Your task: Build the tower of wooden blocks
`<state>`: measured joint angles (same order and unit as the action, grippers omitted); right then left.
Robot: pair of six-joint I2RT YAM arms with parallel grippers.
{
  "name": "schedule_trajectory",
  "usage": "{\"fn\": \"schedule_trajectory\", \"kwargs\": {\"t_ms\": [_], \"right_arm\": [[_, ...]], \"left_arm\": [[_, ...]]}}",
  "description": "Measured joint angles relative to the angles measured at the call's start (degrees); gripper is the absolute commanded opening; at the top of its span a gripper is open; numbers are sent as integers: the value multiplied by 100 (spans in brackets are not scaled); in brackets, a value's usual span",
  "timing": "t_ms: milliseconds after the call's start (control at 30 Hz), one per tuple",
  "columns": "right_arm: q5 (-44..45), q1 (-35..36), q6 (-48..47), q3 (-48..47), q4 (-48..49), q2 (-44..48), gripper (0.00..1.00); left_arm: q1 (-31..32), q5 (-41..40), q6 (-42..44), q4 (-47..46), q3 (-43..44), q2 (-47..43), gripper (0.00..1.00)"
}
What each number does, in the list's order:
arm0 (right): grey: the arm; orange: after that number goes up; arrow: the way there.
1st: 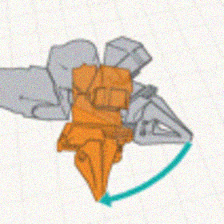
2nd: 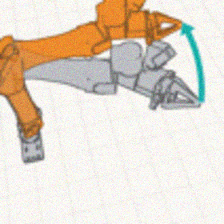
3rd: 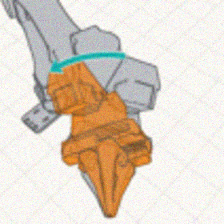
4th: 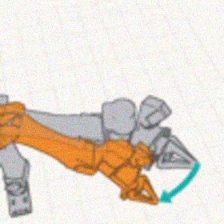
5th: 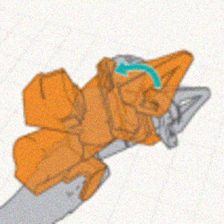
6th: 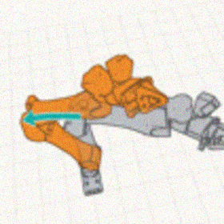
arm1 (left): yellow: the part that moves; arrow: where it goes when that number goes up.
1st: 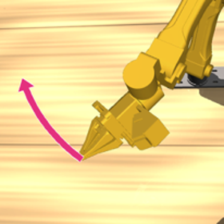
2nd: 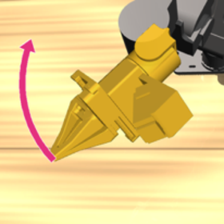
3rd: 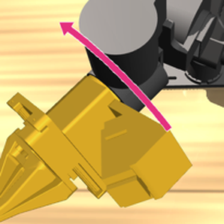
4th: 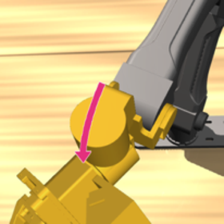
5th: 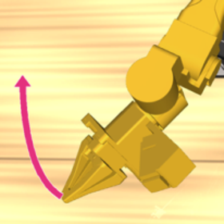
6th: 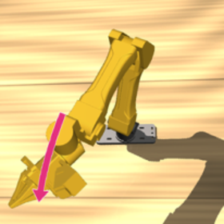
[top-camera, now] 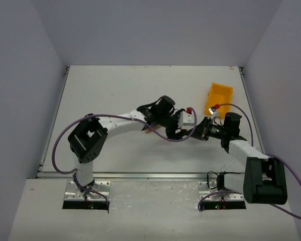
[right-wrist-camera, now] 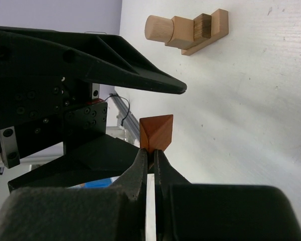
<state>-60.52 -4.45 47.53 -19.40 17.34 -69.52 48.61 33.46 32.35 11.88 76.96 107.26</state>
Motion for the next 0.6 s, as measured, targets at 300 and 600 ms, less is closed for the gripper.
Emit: {"fn": "schedule_trajectory", "kwargs": {"t_ms": [300, 600], "right_arm": [[-3, 0, -252, -7, -382, 0, 0], [-3, 0, -248, -11, -396, -5, 0]], "left_arm": [[21, -152, 17, -211, -28, -207, 67], [21, -98, 107, -173, -62, -248, 66]]}}
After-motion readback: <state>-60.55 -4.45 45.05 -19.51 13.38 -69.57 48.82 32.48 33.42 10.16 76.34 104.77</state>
